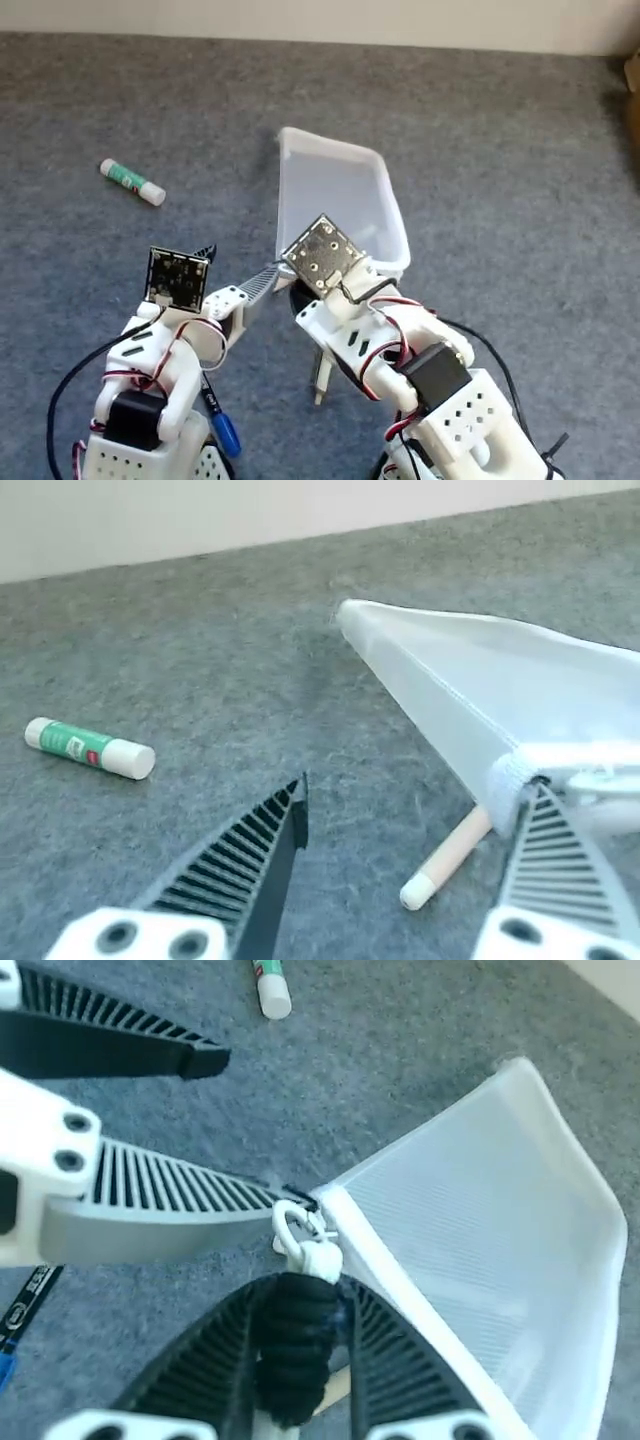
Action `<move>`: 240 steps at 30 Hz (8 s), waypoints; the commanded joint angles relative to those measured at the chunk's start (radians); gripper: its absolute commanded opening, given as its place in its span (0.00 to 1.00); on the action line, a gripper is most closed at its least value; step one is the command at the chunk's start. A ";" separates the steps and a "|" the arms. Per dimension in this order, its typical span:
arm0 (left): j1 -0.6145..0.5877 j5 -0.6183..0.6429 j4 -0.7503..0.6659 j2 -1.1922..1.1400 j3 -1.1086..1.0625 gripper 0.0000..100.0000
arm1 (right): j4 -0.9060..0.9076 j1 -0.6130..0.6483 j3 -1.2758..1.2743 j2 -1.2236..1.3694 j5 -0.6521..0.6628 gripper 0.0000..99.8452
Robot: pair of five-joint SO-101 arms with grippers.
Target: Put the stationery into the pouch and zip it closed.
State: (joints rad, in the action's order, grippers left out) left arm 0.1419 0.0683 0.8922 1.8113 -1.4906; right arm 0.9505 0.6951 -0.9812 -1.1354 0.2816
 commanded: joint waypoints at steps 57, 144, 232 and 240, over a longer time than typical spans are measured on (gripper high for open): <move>-0.217 -0.052 0.087 0.013 0.097 0.01 | 0.068 -0.157 0.015 -0.202 -0.006 0.00; -0.782 -0.080 0.385 0.004 0.607 0.01 | 0.271 0.002 0.170 -0.217 -0.084 0.21; -1.415 -0.081 0.436 0.013 0.542 0.01 | 0.189 0.186 2.420 2.224 -0.048 0.03; -1.415 -0.081 0.436 0.013 0.542 0.01 | 0.321 0.205 2.551 2.215 -0.051 0.03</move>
State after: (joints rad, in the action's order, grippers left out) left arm -1.2681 -0.0192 1.3280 1.8174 -0.9735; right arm 1.2206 0.8976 1.4507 1.2029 0.2217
